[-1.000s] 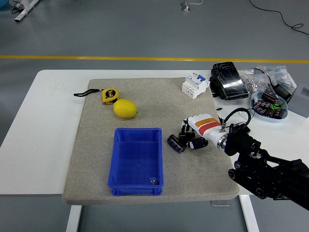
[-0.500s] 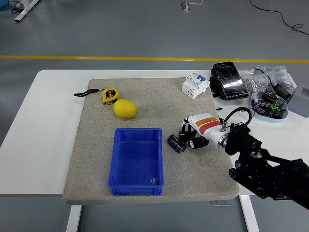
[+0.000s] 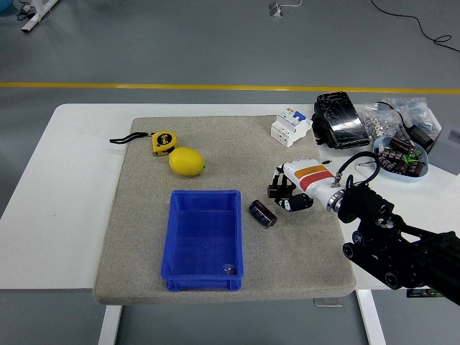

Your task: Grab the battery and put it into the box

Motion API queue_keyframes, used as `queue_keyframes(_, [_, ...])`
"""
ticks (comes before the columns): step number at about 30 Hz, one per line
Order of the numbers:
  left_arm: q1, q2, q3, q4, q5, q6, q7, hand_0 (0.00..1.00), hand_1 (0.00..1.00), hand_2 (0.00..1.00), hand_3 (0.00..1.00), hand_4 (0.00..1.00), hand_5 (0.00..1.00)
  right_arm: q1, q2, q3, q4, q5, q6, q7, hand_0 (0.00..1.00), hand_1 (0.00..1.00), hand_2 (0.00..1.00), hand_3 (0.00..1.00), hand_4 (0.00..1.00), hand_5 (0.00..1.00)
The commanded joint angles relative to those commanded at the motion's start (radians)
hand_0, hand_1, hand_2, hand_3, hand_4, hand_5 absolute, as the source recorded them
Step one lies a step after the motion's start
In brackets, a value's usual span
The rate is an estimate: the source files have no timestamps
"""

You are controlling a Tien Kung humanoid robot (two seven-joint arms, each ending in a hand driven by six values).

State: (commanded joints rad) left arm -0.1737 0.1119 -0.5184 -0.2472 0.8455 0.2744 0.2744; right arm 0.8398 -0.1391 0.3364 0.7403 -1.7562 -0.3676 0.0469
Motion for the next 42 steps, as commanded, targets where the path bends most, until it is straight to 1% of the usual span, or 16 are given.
queue_keyframes(6, [0.003,0.001,-0.005,0.001,0.009,-0.001,0.003,0.542,0.532,0.621,0.584,0.634,0.603,0.01,0.01,0.069,0.051,-0.045,-0.004,-0.016,0.184,0.357,0.439,0.468,0.704,0.216])
queue_keyframes(9, [0.004,0.002,-0.006,0.001,0.011,-0.001,0.003,0.542,0.532,0.621,0.584,0.634,0.603,0.014,0.01,0.096,0.116,-0.091,-0.006,-0.032,0.184,0.357,0.439,0.468,0.704,0.216])
queue_keyframes(12, [0.006,0.003,-0.007,0.002,0.01,0.0,0.001,0.541,0.528,0.62,0.584,0.634,0.603,0.014,0.005,0.099,0.188,-0.129,-0.004,-0.048,0.183,0.357,0.441,0.468,0.703,0.216])
queue_keyframes(17, [0.006,0.004,-0.009,0.002,0.014,0.0,0.002,0.541,0.528,0.62,0.584,0.634,0.603,0.014,0.013,0.08,0.302,-0.183,0.025,-0.077,0.183,0.357,0.441,0.468,0.703,0.216])
queue_keyframes(18, [0.006,0.004,-0.01,0.002,0.016,-0.001,0.003,0.54,0.523,0.62,0.583,0.634,0.603,0.015,0.017,0.071,0.324,-0.193,0.033,-0.083,0.186,0.358,0.444,0.47,0.716,0.218])
queue_keyframes(22, [0.005,0.005,-0.013,0.002,0.022,-0.002,0.005,0.54,0.523,0.62,0.583,0.634,0.603,0.023,0.026,0.033,0.382,-0.223,0.074,-0.098,0.186,0.358,0.444,0.47,0.716,0.218])
queue_keyframes(23, [0.006,0.006,-0.013,0.002,0.023,-0.002,0.005,0.54,0.523,0.62,0.583,0.634,0.603,0.026,0.028,0.023,0.389,-0.228,0.086,-0.1,0.186,0.358,0.444,0.47,0.716,0.218])
queue_keyframes(24, [0.006,0.006,-0.014,0.002,0.023,-0.002,0.005,0.538,0.523,0.62,0.584,0.634,0.604,0.028,0.03,0.016,0.391,-0.23,0.095,-0.101,0.214,0.384,0.489,0.528,0.889,0.319])
queue_keyframes(29, [0.007,0.008,-0.015,0.002,0.025,-0.003,0.005,0.538,0.523,0.62,0.584,0.634,0.604,0.034,0.034,-0.012,0.389,-0.229,0.14,-0.108,0.214,0.384,0.489,0.528,0.889,0.319])
queue_keyframes(30, [0.008,0.008,-0.015,0.002,0.025,-0.003,0.005,0.538,0.522,0.619,0.583,0.634,0.604,0.033,0.034,-0.012,0.387,-0.23,0.148,-0.11,0.238,0.42,0.559,0.679,0.976,0.387])
queue_keyframes(32, [0.009,0.008,-0.016,0.002,0.026,-0.003,0.005,0.538,0.522,0.619,0.583,0.634,0.604,0.032,0.033,-0.012,0.386,-0.23,0.163,-0.113,0.238,0.42,0.559,0.679,0.976,0.387])
queue_keyframes(35, [0.01,0.009,-0.018,0.001,0.031,-0.004,0.007,0.538,0.522,0.619,0.583,0.634,0.604,0.033,0.033,-0.014,0.38,-0.214,0.173,-0.11,0.238,0.42,0.559,0.679,0.976,0.387])
queue_keyframes(36, [0.011,0.009,-0.019,0.001,0.032,-0.005,0.007,0.537,0.522,0.619,0.584,0.634,0.604,0.033,0.033,-0.015,0.378,-0.209,0.174,-0.109,0.265,0.449,0.631,0.824,0.998,0.423])
queue_keyframes(41, [0.014,0.009,-0.024,0.001,0.042,-0.008,0.012,0.537,0.522,0.619,0.584,0.634,0.604,0.026,0.031,-0.007,0.372,-0.198,0.17,-0.11,0.265,0.449,0.631,0.824,0.998,0.423])
queue_keyframes(42, [0.015,0.009,-0.025,0.001,0.042,-0.008,0.012,0.537,0.52,0.621,0.584,0.634,0.604,0.023,0.03,0.0,0.374,-0.2,0.168,-0.11,0.254,0.45,0.629,0.824,0.998,0.454])
